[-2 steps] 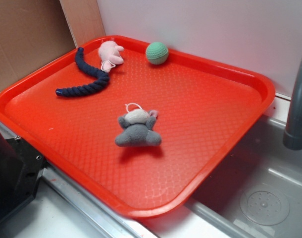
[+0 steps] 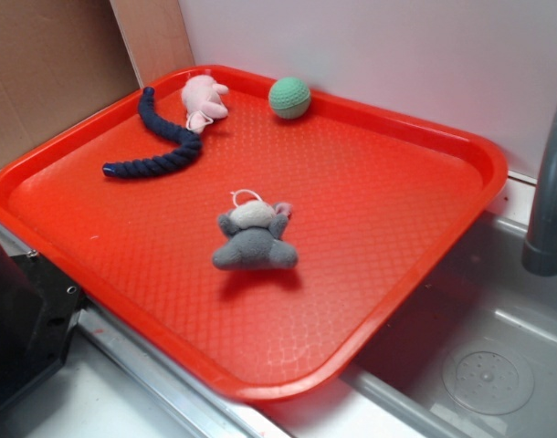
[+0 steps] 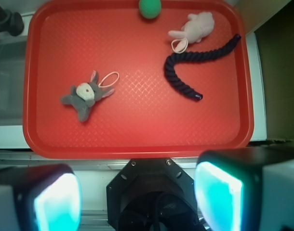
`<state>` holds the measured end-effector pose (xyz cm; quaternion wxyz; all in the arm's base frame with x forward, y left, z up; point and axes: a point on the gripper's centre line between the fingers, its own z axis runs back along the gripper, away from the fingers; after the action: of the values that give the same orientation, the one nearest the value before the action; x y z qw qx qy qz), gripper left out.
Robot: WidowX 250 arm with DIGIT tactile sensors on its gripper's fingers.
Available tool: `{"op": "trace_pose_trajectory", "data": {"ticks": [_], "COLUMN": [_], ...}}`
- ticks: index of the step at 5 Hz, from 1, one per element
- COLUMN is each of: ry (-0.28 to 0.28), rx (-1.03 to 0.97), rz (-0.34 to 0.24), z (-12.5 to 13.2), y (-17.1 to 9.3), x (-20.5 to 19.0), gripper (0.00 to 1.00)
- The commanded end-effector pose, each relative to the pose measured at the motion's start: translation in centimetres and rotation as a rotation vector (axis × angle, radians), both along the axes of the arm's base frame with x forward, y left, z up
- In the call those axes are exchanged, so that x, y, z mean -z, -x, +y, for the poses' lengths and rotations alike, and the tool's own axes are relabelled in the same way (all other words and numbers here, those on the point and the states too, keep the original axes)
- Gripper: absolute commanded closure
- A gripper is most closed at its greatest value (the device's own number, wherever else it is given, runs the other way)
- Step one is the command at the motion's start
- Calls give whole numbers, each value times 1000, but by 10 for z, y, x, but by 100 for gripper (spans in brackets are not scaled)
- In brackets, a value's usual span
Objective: Grab the pink bunny.
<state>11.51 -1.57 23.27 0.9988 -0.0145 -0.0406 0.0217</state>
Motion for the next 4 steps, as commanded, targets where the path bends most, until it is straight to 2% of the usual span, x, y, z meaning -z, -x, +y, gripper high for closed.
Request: {"op": "trace_pose_trajectory", "data": {"ticks": [1, 3, 4], "ry": [-9, -75, -134], "rx": [-265, -613, -743], "rz": [-55, -158, -224], "z": [29, 62, 78], "y": [-40, -83, -108], "x": [15, 58, 81], "gripper": [0, 0, 0]}}
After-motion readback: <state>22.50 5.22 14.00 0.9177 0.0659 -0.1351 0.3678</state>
